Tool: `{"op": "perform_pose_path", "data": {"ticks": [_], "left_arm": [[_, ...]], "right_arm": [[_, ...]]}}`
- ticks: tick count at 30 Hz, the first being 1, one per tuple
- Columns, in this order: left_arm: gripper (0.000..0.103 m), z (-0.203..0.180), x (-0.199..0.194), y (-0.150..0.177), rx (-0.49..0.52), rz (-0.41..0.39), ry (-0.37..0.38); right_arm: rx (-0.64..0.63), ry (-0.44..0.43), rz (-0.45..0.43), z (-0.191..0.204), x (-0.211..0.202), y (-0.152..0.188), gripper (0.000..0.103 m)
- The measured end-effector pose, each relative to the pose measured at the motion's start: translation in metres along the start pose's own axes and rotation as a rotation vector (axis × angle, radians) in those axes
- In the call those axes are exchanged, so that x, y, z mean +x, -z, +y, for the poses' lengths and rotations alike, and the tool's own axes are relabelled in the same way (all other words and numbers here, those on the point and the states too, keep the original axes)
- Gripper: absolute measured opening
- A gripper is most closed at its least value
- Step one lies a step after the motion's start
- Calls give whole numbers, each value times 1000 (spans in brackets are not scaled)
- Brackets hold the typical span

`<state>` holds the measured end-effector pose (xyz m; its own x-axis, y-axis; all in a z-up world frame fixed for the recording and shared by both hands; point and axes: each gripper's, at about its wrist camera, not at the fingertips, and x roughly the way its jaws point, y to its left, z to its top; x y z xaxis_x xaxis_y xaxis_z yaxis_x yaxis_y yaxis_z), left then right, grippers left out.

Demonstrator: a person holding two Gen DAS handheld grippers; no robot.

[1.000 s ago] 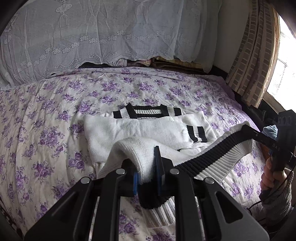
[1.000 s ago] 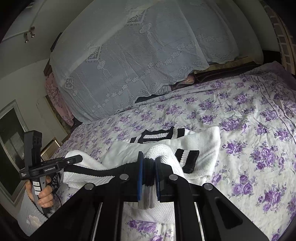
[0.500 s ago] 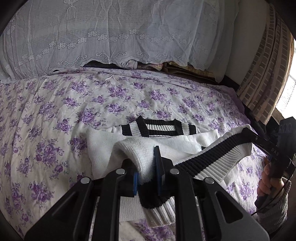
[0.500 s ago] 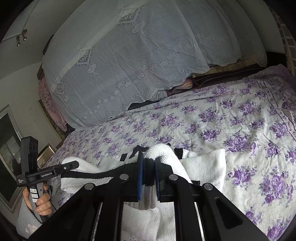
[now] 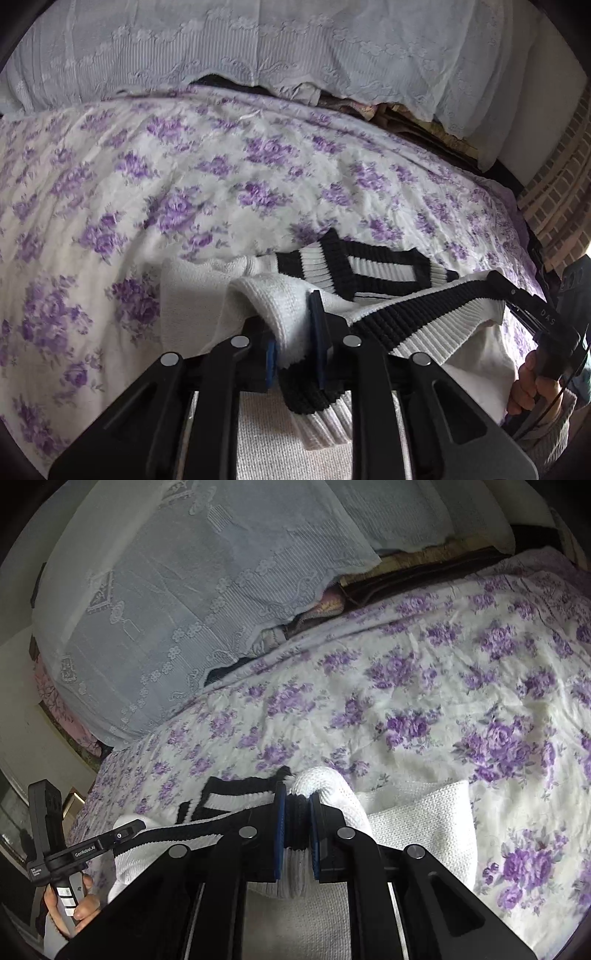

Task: Fold small clothes
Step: 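Carry the held hem over the vest body toward the collar with the right gripper, then open the right gripper to release the hem near the collar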

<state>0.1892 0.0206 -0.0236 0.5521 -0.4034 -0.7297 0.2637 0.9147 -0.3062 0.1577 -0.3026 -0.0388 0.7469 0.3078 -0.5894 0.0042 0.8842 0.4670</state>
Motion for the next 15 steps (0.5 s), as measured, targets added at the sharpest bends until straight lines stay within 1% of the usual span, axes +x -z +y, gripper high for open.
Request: {"op": "perform_pose_path", "data": {"ticks": [1,2,3,4,5,6,7,8,9,10,11,12,15], "left_arm": [[17,6,13,2,-29,25,1],[18,12,21,5,-53,27,14],[18,15,21,7,-65,5,32],[18,16,18,9,-68,-9,44],[18,16,13,10,-70,-16,50],[19,16,7,10,-74,-28,58],[25,16,-2,11,-75,-48,67],[46,16,-13,14,-73,-80,58],[63,16,-28,17,-66,-131,21],[89,15,-41,20,-55,-180,-26],[94,14,-54,23,-28,-222,-62],[94,14,-61,24,-1,-233,-77],[94,20,-63,26,24,-196,-104]], "right_arm": [[18,11,25,-6,12,3,13],[35,10,44,-12,21,6,14],[56,-5,49,-17,24,7,14],[69,-24,41,-18,20,6,16],[63,-40,24,-17,15,5,21],[48,-51,-4,-15,9,5,22],[33,-52,-28,-12,2,5,23],[15,-51,-47,-8,-6,6,26],[-11,-55,-64,-3,-15,7,28],[-43,-54,-80,3,-24,10,31],[-82,-36,-104,9,-33,13,35],[-117,-18,-125,14,-40,15,36],[-157,-10,-140,19,-56,21,38]]}}
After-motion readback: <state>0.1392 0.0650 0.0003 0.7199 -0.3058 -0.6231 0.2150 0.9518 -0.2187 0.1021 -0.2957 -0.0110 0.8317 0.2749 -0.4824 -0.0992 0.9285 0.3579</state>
